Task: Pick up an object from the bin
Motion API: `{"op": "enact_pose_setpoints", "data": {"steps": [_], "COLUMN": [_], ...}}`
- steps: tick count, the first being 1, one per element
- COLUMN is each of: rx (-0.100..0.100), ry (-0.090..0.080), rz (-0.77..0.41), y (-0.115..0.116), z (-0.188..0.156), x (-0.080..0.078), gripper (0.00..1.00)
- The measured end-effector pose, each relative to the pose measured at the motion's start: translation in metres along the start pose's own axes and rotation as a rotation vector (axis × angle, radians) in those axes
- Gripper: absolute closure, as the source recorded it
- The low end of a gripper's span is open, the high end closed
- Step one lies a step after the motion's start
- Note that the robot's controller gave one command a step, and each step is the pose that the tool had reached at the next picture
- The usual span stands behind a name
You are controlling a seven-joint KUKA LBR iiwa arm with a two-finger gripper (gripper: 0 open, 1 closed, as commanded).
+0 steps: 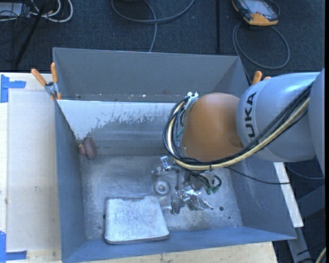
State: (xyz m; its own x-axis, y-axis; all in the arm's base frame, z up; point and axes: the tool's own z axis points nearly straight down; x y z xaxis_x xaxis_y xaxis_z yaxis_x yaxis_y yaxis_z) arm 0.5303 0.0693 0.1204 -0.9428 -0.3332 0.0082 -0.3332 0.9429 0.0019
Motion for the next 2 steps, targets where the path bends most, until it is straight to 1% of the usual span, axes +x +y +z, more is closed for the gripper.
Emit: {"op": "enact_pose_setpoints", "data": {"steps": [1,2], "rx": [0.001,0.002], "ry": [-0.011,-0.013], "rz": [-0.018,-0.017], "y": [-0.0281,-0.0281], "z": [0.0488,0.045], "x": [-0.0137,-0.0145], "gripper": [0.0,1.0]}}
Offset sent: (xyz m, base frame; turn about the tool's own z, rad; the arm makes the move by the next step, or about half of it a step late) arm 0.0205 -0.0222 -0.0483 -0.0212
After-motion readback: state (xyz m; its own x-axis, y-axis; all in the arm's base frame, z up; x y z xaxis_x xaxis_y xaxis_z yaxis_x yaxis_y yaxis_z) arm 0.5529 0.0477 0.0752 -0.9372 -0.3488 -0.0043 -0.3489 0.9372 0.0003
